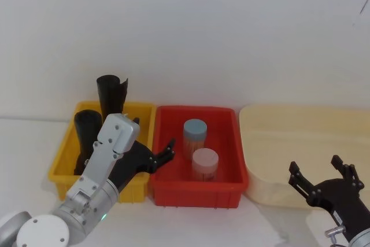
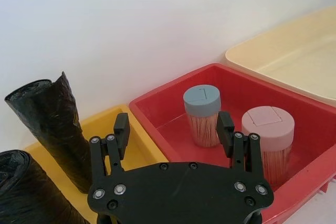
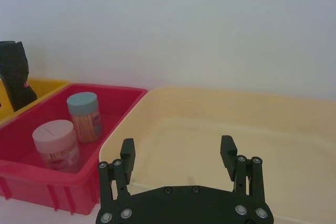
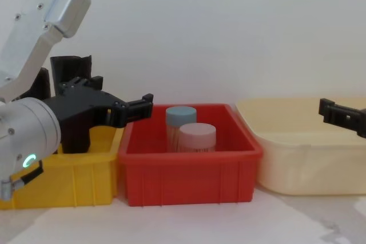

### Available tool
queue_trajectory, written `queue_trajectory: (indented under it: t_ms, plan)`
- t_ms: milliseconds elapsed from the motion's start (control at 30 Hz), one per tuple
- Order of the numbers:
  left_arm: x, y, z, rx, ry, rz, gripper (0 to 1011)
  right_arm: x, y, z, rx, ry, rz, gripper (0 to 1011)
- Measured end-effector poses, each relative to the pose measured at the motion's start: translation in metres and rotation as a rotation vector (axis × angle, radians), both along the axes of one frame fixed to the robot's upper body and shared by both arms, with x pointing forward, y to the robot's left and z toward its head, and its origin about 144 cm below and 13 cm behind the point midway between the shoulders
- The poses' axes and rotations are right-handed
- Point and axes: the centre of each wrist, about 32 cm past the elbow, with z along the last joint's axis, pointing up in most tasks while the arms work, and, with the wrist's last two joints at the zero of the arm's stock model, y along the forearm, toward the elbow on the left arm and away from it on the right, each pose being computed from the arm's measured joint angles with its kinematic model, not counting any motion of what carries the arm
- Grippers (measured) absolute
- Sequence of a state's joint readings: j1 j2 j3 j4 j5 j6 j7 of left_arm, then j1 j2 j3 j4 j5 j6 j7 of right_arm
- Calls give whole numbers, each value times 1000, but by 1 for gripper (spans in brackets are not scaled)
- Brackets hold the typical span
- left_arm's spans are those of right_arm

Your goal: Pick up the garbage bag with the one hand and transfer it to the other hand.

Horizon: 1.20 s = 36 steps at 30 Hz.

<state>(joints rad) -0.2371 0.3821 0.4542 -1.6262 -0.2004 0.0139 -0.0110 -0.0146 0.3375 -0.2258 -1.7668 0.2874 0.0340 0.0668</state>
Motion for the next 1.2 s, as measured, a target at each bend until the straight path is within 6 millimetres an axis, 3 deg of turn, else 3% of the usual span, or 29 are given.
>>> queue_trajectory:
  t_ms: [967,1200]
  plan:
    - [0,0,0,0,0,0,1000,0,0,0,0,1,-1,1001]
    - [0,0,0,0,0,0,1000,-1,-5,8,2,6,25,1001]
